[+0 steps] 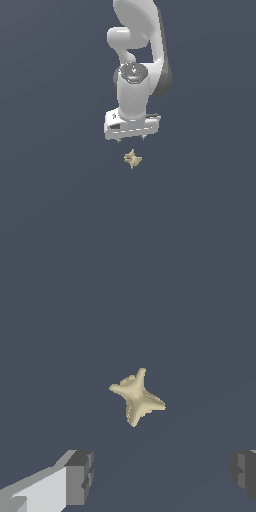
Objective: Pick up the object and move it to a goal position.
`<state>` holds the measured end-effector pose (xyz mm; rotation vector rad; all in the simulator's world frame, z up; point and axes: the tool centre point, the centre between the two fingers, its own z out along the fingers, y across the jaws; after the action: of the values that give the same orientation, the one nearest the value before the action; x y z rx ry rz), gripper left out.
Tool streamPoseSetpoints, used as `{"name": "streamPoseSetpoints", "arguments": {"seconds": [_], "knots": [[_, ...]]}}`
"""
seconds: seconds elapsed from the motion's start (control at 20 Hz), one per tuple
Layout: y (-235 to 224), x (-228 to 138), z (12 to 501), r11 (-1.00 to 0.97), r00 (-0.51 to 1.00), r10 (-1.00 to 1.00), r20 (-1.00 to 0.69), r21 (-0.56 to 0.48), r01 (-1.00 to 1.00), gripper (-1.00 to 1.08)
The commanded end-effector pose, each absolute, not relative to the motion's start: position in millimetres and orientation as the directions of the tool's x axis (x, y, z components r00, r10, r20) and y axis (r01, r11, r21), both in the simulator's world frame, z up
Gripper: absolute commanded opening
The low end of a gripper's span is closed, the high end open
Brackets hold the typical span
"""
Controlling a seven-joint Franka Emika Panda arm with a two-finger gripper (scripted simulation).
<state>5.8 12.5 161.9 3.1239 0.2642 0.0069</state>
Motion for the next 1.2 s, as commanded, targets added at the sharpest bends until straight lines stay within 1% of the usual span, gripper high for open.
{"name": "streamPoseSetpoints", "arguments": {"seconds": [0.0,0.6,1.15], "knots": [[13,9,155,-0.976,0.976,0.219,0.002,0.008,0.219,1.00],[20,27,111,-0.859,0.859,0.511,-0.003,0.005,0.511,1.00],[24,33,92,-0.781,0.781,0.625,0.000,0.000,0.625,1.00]]}}
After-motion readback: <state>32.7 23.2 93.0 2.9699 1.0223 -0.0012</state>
